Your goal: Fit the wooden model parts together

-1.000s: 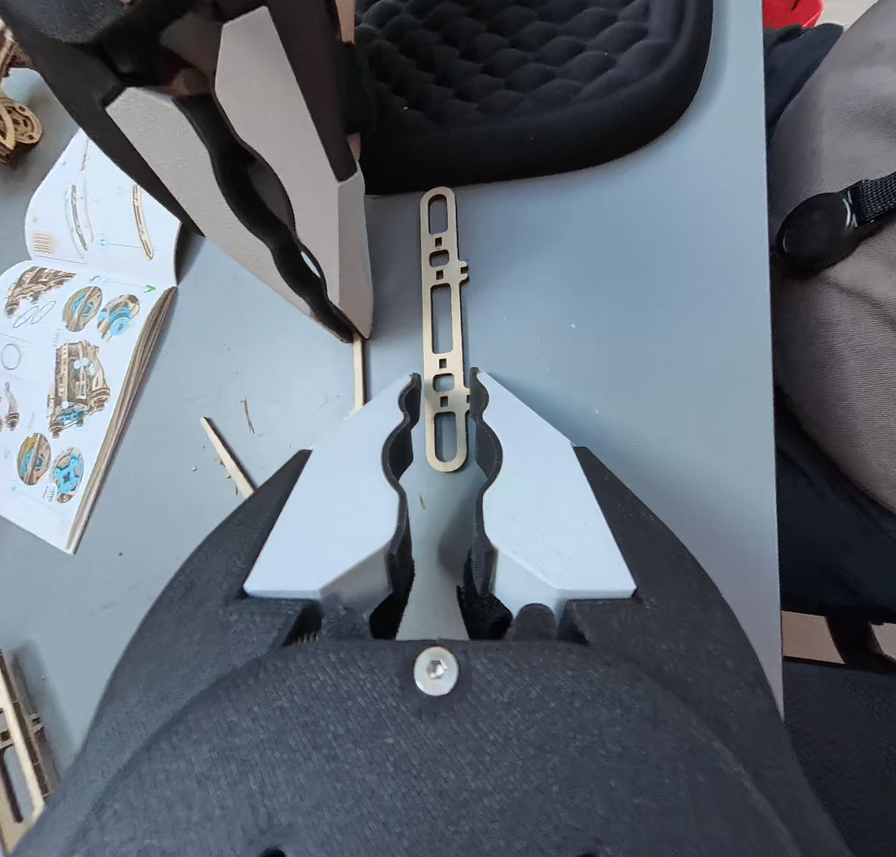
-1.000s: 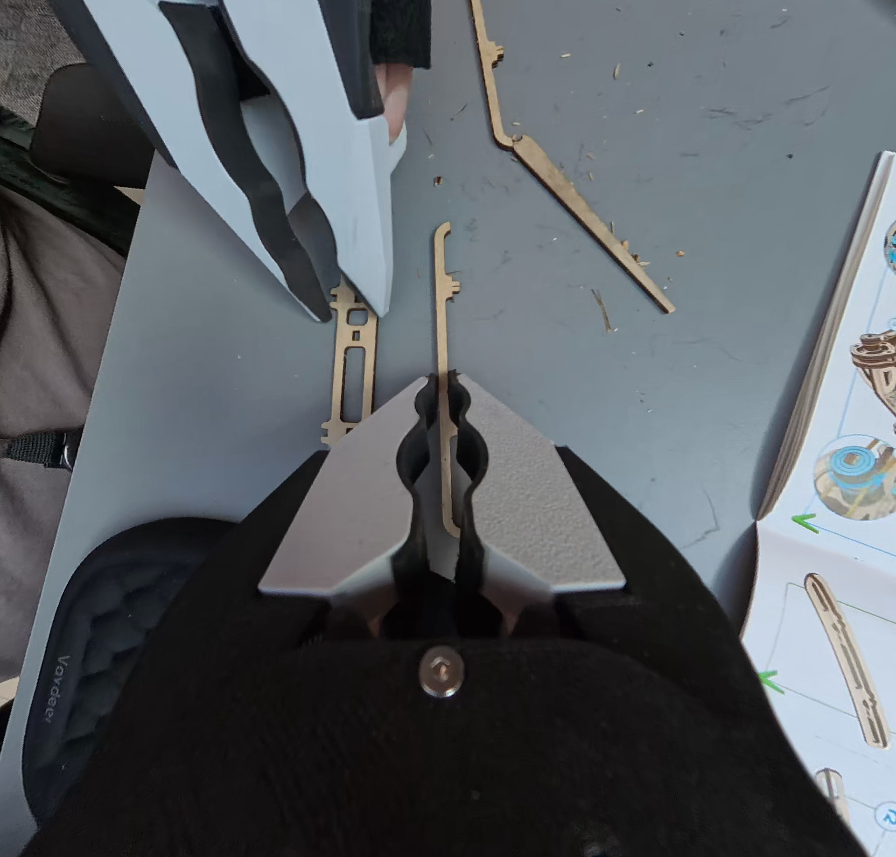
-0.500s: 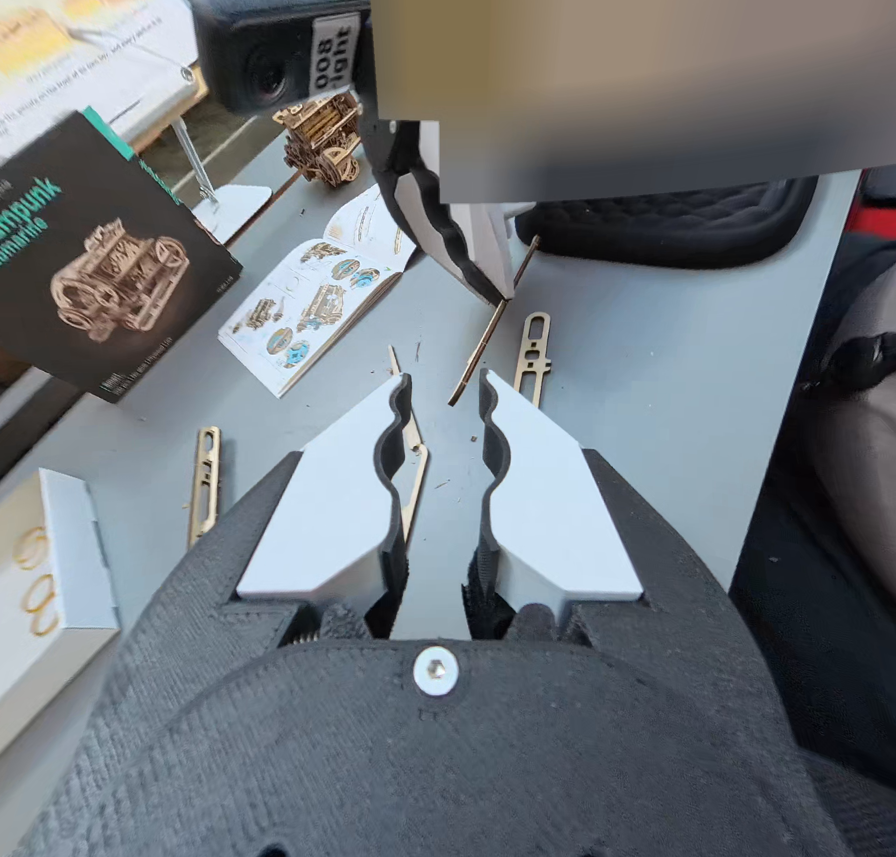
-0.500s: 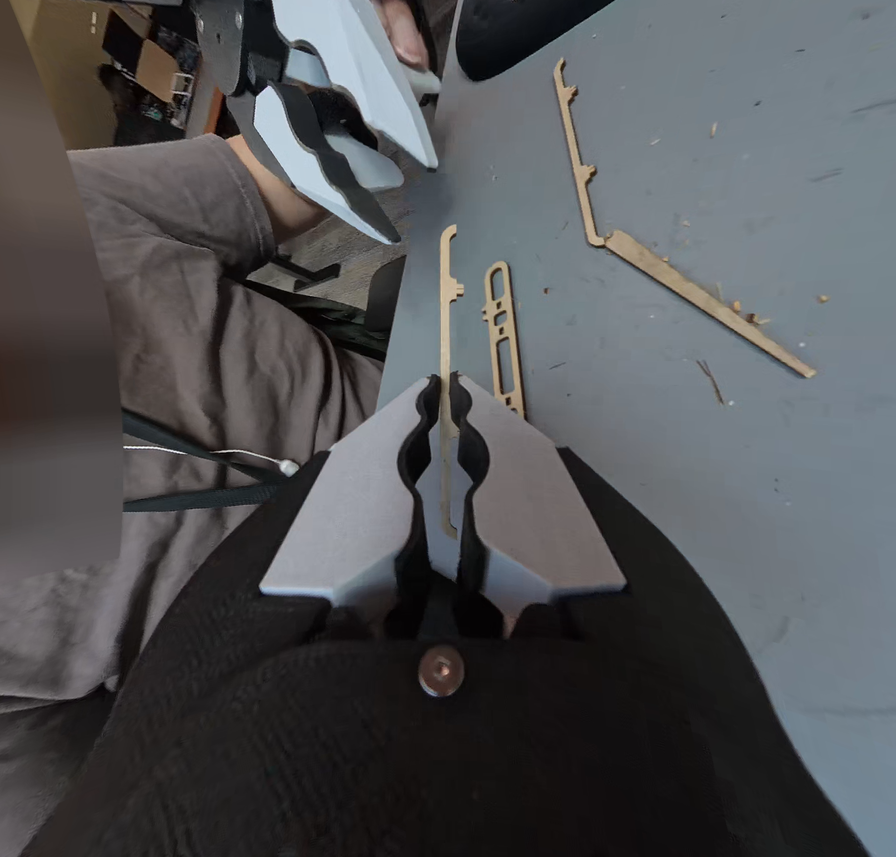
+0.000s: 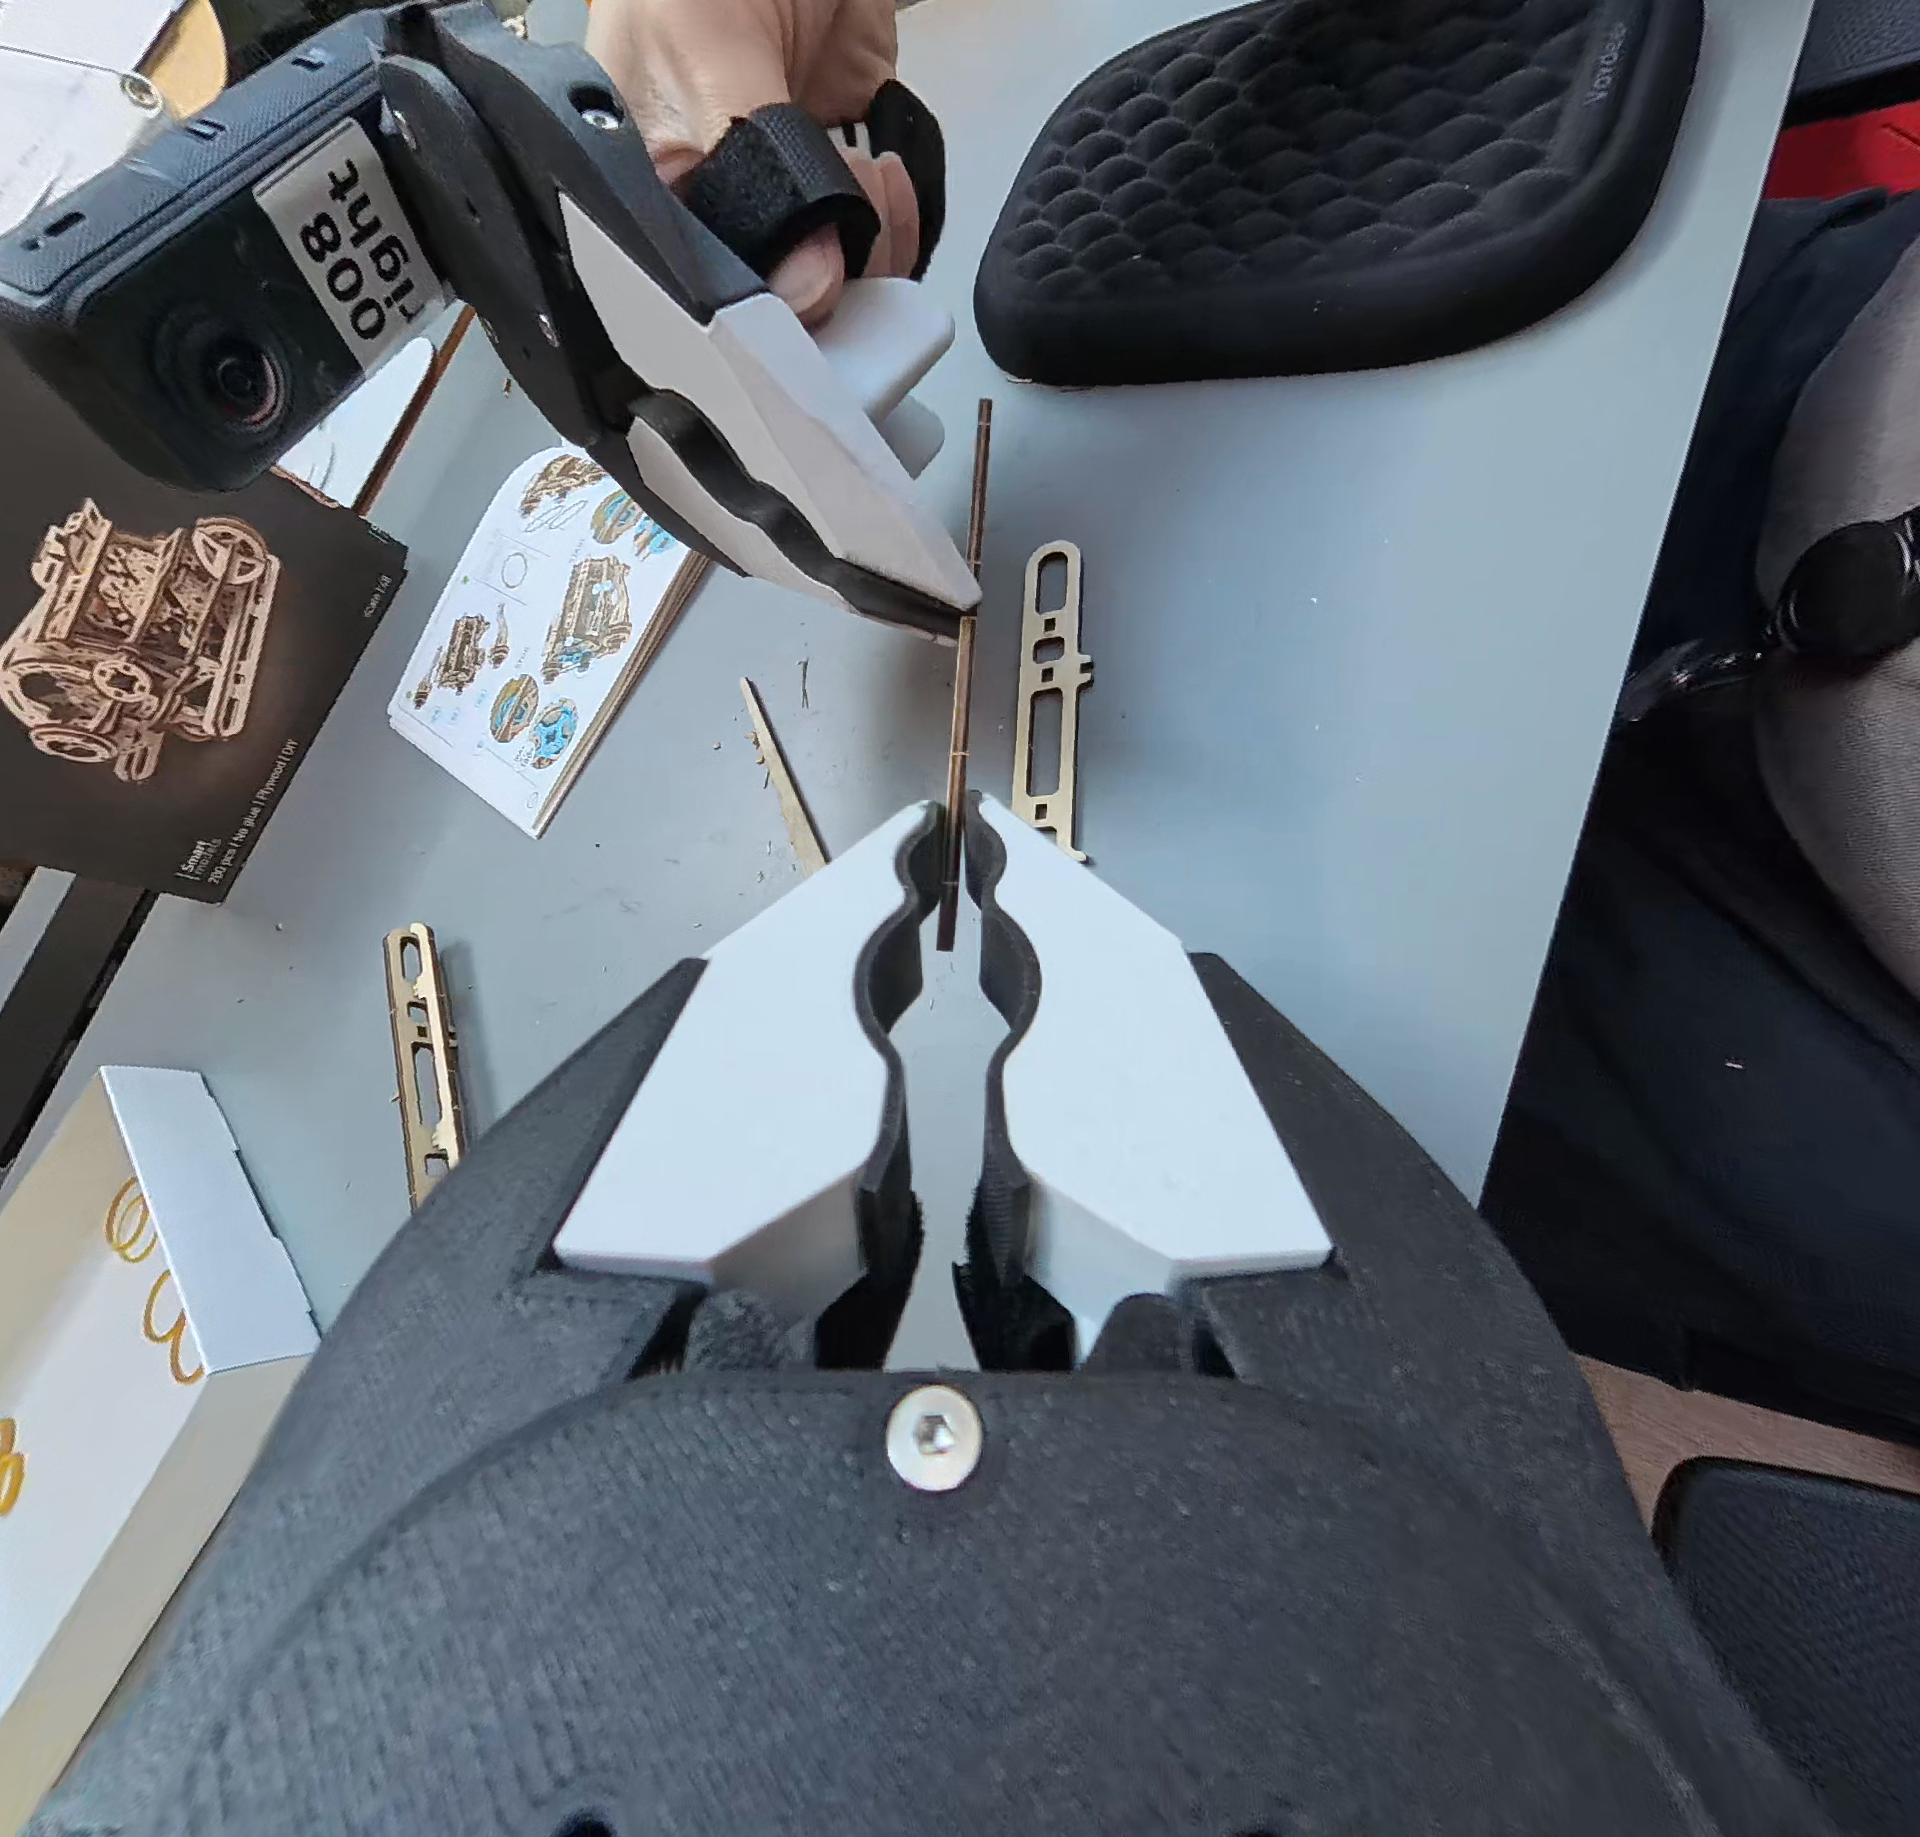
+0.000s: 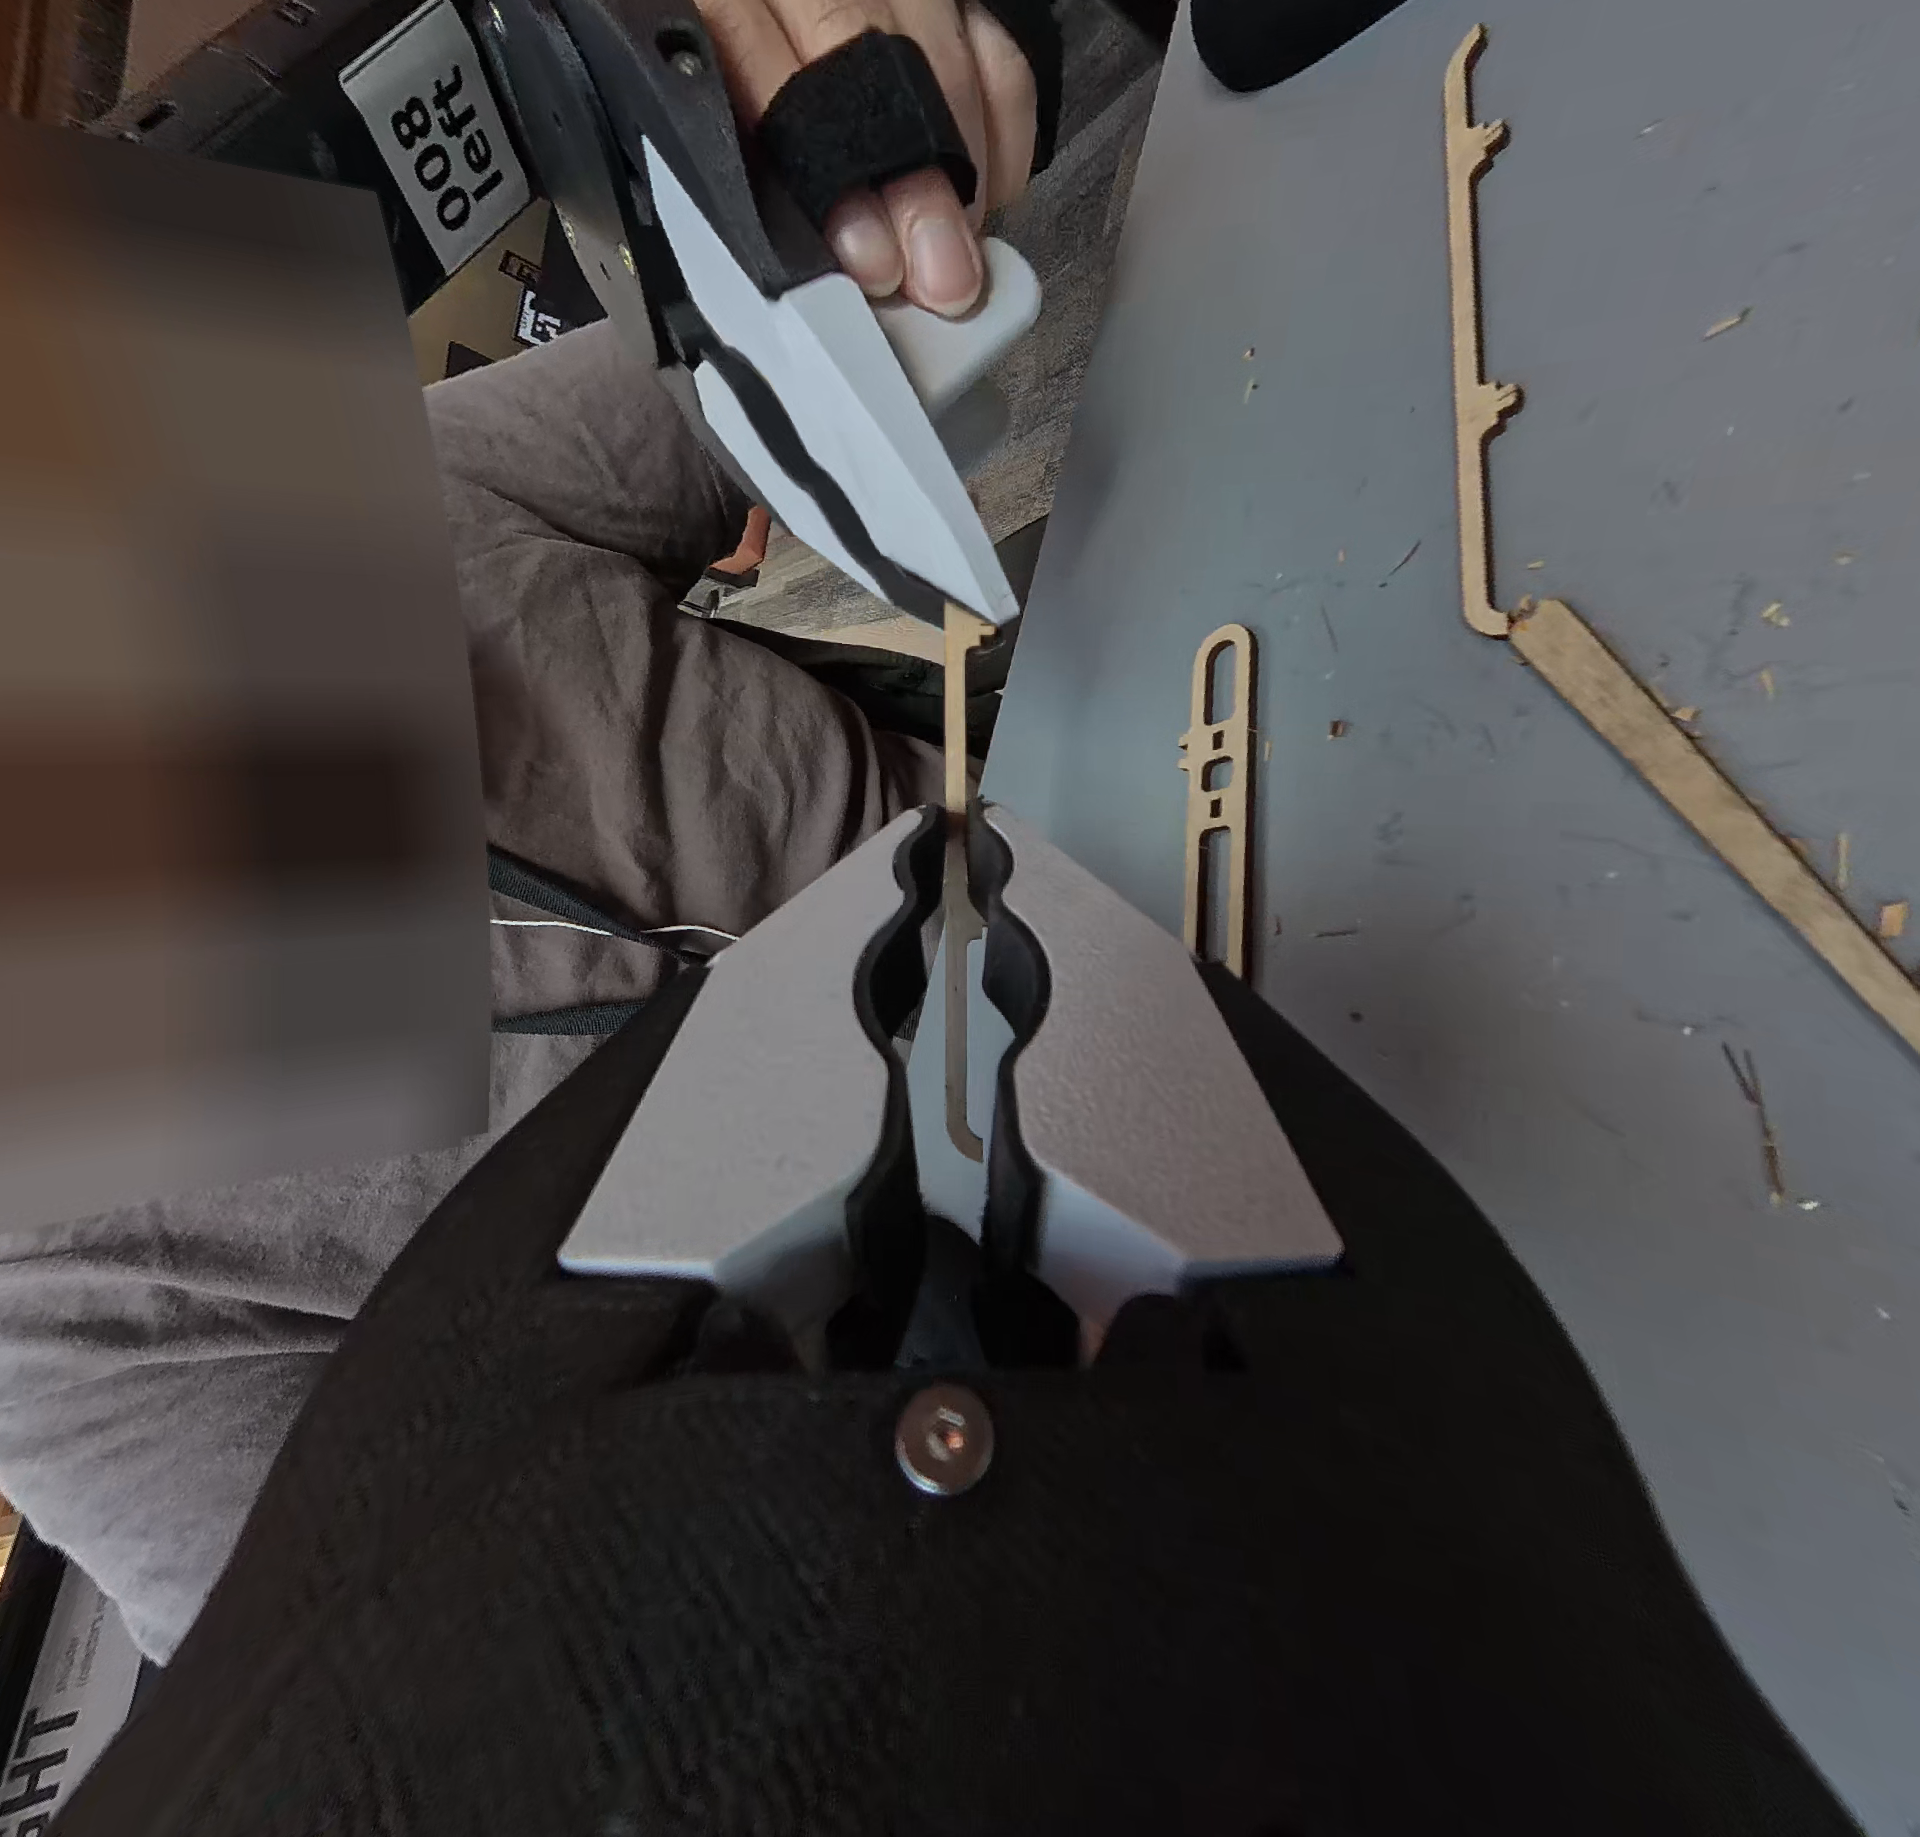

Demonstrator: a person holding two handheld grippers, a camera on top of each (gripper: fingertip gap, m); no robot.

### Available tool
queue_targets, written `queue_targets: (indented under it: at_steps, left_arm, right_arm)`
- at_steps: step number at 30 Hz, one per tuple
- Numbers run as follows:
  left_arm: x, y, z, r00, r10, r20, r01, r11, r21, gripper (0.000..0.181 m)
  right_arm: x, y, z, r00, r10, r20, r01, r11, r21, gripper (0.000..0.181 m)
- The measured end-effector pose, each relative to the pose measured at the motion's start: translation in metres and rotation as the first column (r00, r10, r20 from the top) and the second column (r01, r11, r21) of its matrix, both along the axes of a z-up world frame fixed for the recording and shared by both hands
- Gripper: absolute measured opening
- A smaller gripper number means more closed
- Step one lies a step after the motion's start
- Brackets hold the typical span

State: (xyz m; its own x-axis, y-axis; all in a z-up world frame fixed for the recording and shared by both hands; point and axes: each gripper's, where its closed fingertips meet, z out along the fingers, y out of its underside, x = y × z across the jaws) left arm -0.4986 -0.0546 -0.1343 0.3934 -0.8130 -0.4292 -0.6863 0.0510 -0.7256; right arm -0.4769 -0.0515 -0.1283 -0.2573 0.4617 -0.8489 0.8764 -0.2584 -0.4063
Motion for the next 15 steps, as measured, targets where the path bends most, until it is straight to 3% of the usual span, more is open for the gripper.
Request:
queue_targets:
  at_steps: [3, 4, 6, 10, 11, 15]
  left_arm:
    - [0.001, 0.000, -0.003, 0.999, 0.023, 0.025, -0.021, 0.997, -0.070, 0.000]
    - [-0.001, 0.002, -0.004, 0.997, 0.051, 0.065, -0.043, 0.992, -0.122, 0.000]
    - [-0.002, -0.001, -0.012, 0.986, 0.084, 0.143, -0.039, 0.955, -0.293, 0.000]
    - [-0.007, 0.001, -0.028, 0.961, 0.133, 0.242, 0.003, 0.870, -0.492, 0.000]
    - [-0.005, 0.001, -0.029, 0.956, 0.125, 0.266, 0.029, 0.862, -0.507, 0.000]
    - [-0.001, 0.001, -0.033, 0.961, 0.085, 0.263, 0.067, 0.851, -0.520, 0.000]
  right_arm:
    - [0.001, 0.002, -0.002, 0.999, -0.038, -0.004, 0.038, 0.999, 0.006, 0.001]
    - [0.000, 0.007, 0.000, 0.996, -0.071, -0.047, 0.073, 0.997, 0.031, 0.012]
    - [0.006, 0.024, -0.002, 0.974, -0.132, -0.182, 0.171, 0.961, 0.217, 0.027]
    - [0.024, 0.044, 0.010, 0.839, -0.051, -0.541, 0.394, 0.742, 0.542, 0.025]
    - [0.028, 0.044, 0.007, 0.833, -0.019, -0.554, 0.406, 0.700, 0.588, 0.025]
    - [0.031, 0.037, -0.020, 0.894, -0.018, -0.447, 0.333, 0.695, 0.637, 0.030]
